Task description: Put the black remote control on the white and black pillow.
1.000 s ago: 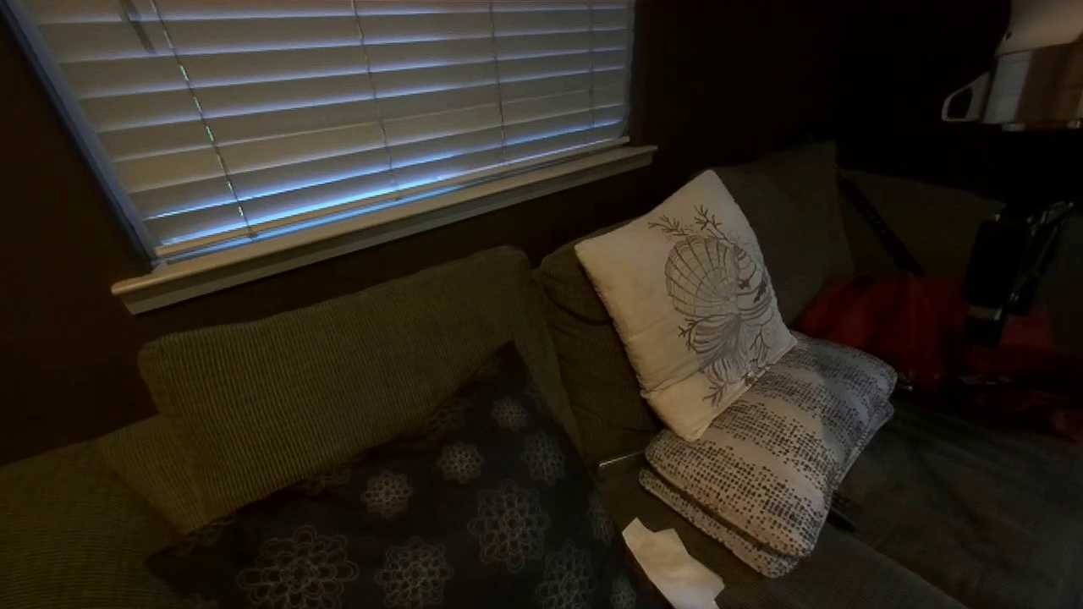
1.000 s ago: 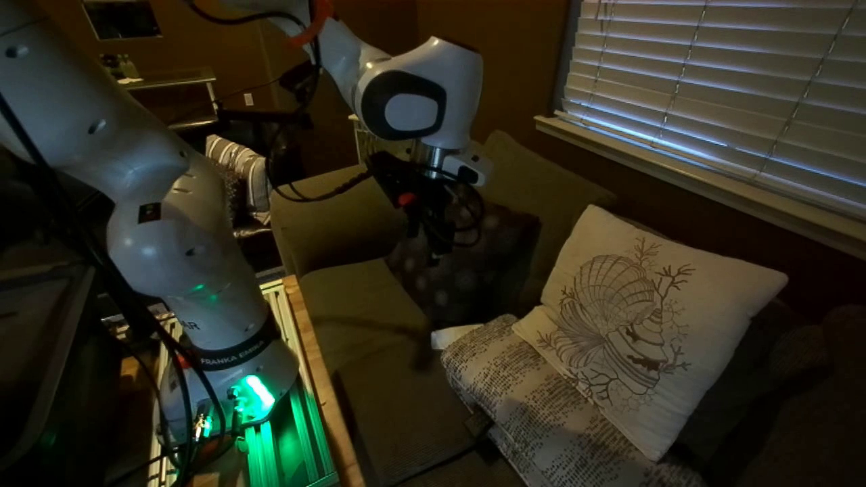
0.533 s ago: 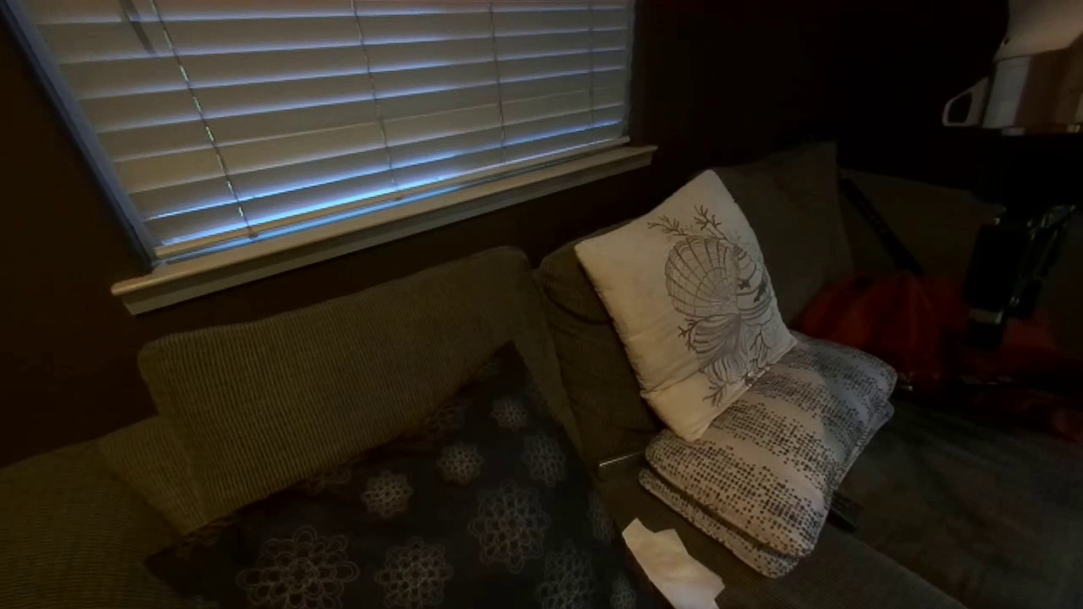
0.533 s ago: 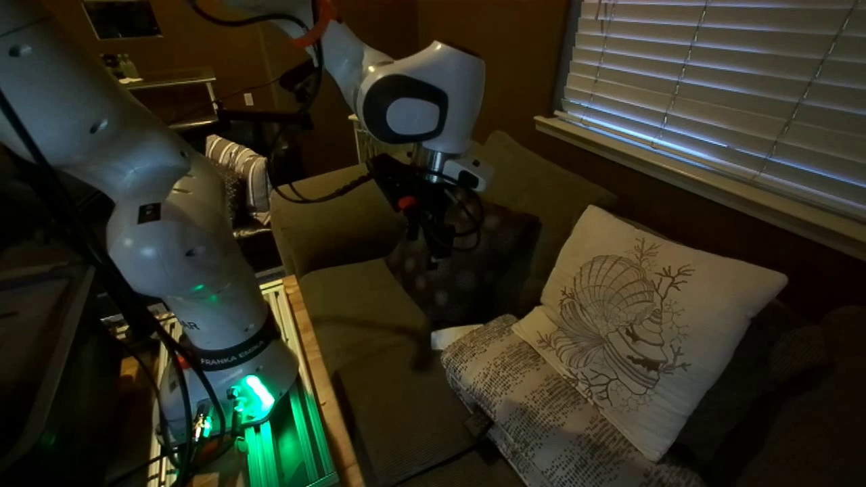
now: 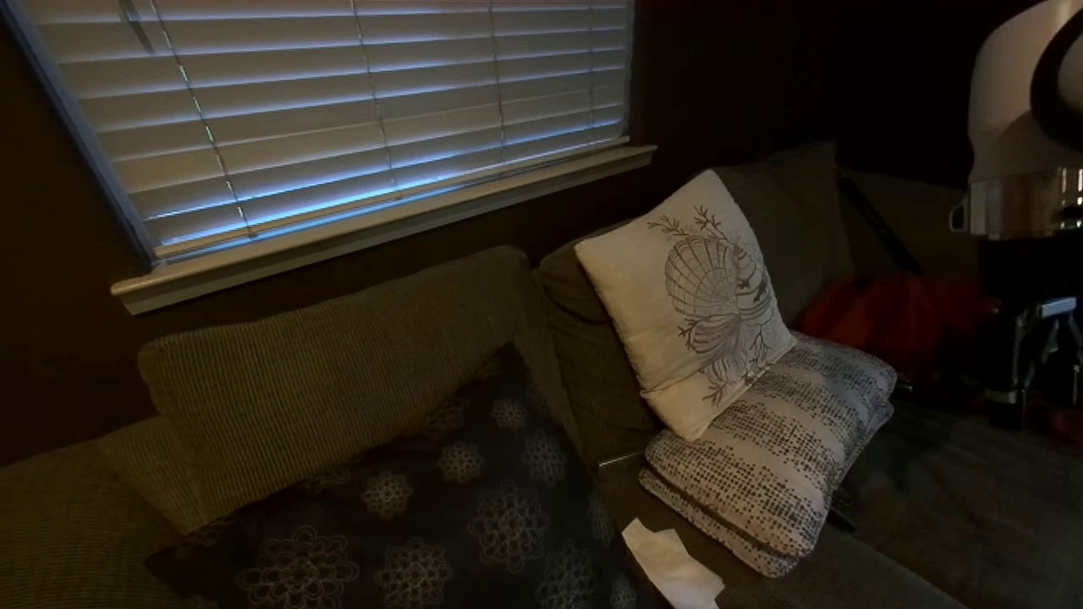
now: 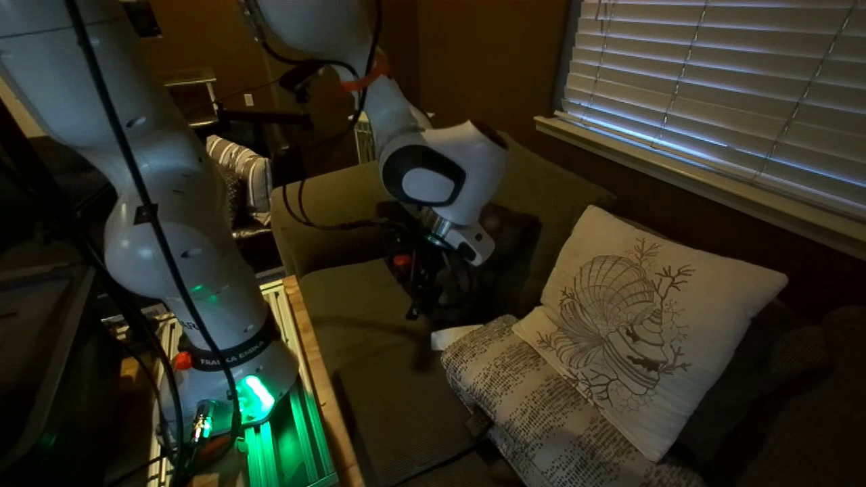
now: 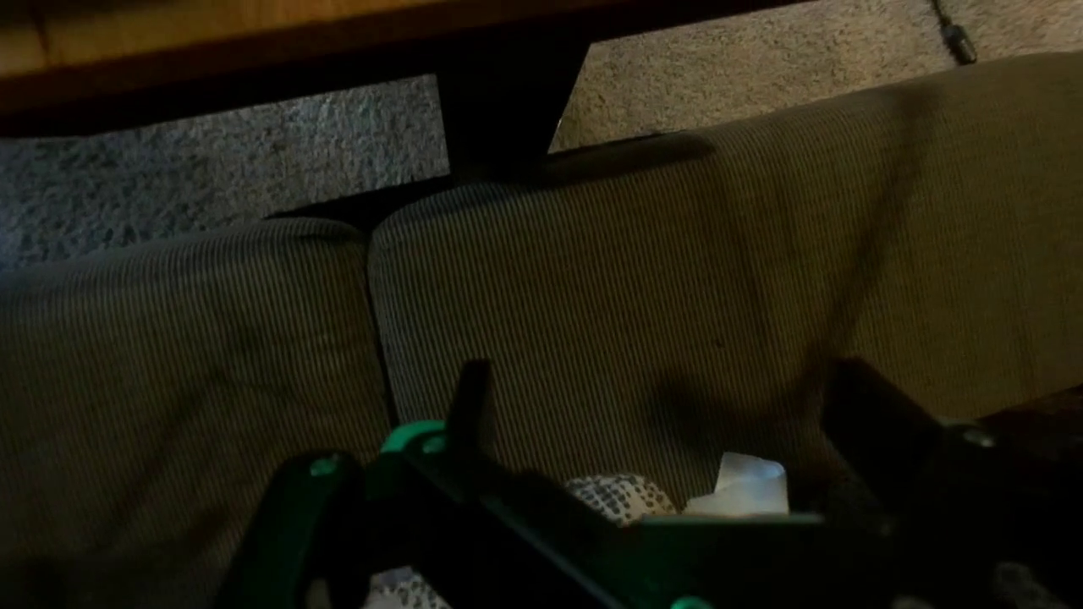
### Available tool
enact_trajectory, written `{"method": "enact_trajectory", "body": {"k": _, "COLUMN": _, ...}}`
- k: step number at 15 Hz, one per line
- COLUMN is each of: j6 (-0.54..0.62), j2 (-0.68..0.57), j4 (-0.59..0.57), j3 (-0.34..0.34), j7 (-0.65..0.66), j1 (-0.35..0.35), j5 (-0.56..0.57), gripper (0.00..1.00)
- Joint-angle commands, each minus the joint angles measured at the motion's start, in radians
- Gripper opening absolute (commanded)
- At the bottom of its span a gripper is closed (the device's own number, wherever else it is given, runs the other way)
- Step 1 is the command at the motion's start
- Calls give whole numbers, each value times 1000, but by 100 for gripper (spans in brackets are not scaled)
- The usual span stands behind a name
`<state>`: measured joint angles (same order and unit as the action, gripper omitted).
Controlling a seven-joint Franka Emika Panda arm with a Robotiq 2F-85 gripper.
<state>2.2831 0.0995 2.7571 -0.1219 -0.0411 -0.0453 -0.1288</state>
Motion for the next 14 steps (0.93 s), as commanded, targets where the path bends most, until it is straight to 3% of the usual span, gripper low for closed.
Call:
{"method": "enact_trajectory", "body": {"k": 1, "j6": 90, "j2": -193, "j4": -50, "j3": 0, "j7": -43, "j1": -19, "j5": -79, "gripper": 100}}
{"method": "enact_trajectory", "body": {"k": 3, "j6": 144, "j2": -279, "j4": -72, "j3": 11, "j7": -62, "j1": -28, "j5": -87, "gripper": 100}}
{"method": "enact_trajectory", "body": {"k": 9, "j6": 273, "j2": -476, "j4": -128, "j3": 14, "j7": -18, "j1": -28, "j5": 25, "gripper": 100}}
{"method": "enact_trajectory", "body": {"k": 14, "j6": 499, "j2": -584, "j4": -107, "j3": -28, "j7": 1, "j1": -17, "j5": 122, "gripper": 100}}
